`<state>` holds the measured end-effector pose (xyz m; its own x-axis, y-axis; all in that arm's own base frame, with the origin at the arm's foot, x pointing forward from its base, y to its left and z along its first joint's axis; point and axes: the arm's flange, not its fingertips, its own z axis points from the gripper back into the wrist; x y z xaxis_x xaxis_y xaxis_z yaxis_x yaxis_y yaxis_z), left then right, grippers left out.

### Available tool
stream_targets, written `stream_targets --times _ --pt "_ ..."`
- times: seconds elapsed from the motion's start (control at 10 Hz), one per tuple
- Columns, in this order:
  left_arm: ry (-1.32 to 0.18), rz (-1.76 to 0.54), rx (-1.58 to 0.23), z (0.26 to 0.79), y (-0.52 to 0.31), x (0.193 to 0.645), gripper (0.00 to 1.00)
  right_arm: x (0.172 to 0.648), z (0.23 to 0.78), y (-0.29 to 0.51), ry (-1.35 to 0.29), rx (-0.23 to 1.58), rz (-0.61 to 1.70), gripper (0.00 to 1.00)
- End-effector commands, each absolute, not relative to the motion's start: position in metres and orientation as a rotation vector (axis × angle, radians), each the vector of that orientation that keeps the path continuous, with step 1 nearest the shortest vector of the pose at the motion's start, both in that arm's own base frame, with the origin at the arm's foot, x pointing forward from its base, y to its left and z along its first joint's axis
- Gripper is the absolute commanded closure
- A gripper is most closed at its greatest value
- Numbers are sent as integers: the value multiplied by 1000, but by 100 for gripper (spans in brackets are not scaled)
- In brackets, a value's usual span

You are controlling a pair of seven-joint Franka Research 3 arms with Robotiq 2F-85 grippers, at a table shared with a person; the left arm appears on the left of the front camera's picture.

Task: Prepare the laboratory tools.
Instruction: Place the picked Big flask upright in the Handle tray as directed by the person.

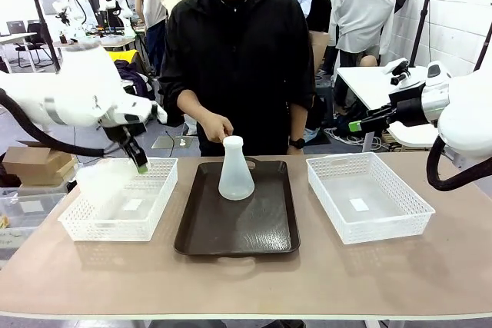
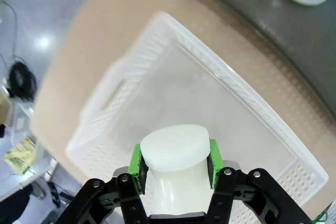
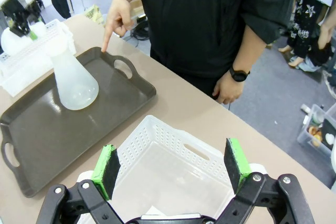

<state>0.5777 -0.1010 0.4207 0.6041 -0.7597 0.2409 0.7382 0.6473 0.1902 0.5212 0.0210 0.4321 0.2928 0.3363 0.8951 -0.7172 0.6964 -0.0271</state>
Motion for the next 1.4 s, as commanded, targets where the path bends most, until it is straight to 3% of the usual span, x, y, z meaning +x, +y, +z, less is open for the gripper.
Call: stream_targets --times 0.0,0.3,0.6,0.9,1.3 --pt "-499 -972 -109 453 -81 553 100 522 434 22 -1049 420 727 0" --pt "-847 -1278 -503 510 -86 517 100 522 434 22 -1049 420 727 0" --pt "-1058 -1547 -778 542 -106 487 100 522 434 22 -1049 420 727 0" --pt "-1051 -1569 -1111 498 -145 500 100 522 434 22 -1049 420 727 0" --pt "-1085 -1474 -1245 444 -197 506 100 522 434 22 -1049 420 727 0"
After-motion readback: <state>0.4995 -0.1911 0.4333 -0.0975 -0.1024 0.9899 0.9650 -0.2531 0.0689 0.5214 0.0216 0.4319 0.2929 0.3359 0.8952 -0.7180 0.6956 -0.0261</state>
